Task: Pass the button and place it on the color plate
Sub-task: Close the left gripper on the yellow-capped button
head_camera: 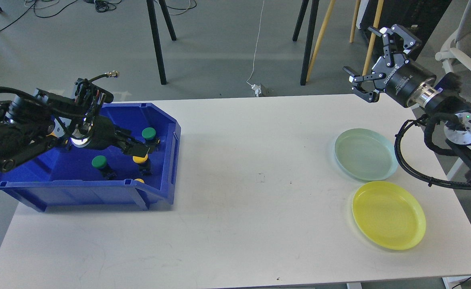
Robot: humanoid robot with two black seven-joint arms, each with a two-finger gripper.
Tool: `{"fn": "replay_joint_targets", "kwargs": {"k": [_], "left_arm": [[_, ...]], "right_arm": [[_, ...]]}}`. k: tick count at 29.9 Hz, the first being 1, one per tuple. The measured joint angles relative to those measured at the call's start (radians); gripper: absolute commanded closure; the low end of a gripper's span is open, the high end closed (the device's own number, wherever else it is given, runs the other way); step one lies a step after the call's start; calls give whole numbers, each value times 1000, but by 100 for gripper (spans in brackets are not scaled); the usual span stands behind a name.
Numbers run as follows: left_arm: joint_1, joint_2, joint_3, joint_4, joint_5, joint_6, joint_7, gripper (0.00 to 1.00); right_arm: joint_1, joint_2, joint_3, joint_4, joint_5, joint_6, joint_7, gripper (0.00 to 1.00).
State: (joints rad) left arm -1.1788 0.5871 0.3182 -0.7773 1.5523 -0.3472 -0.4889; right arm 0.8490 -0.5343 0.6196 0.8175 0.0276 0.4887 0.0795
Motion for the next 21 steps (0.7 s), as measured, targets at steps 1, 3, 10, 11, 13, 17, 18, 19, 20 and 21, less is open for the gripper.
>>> {"fn": "replay_joint_targets", "kwargs": {"k": [1,3,10,11,13,17,18,19,20,21], "left_arm": [[8,-5,0,10,0,0,0,4],[19,-10,1,19,1,2,0,5],[52,-47,1,57,1,23,0,7],[57,-51,1,64,1,24,0,7],[66,-70,1,83,0,27,0,7],[81,-110,1,130,0,31,0,7],[85,-119,1,143,0,31,0,8],[88,-128,2,153,0,31,0,9],[91,-134,3,159,0,31,0,10],[94,-141,4,165,0,31,0,10]], "right_arm": [[-1,0,0,0,0,0,0,0],[-2,0,0,0,0,0,-1,0],[-2,0,0,0,0,0,-2,0],[-1,1,0,0,0,0,-2,0],[0,2,-1,0,0,0,-3,0],[2,2,-1,0,0,0,-3,0],[2,2,-1,0,0,0,-3,0],[2,1,-2,0,0,0,-3,0],[2,0,-2,0,0,0,-3,0],[1,-2,-2,0,0,0,-3,0]]}}
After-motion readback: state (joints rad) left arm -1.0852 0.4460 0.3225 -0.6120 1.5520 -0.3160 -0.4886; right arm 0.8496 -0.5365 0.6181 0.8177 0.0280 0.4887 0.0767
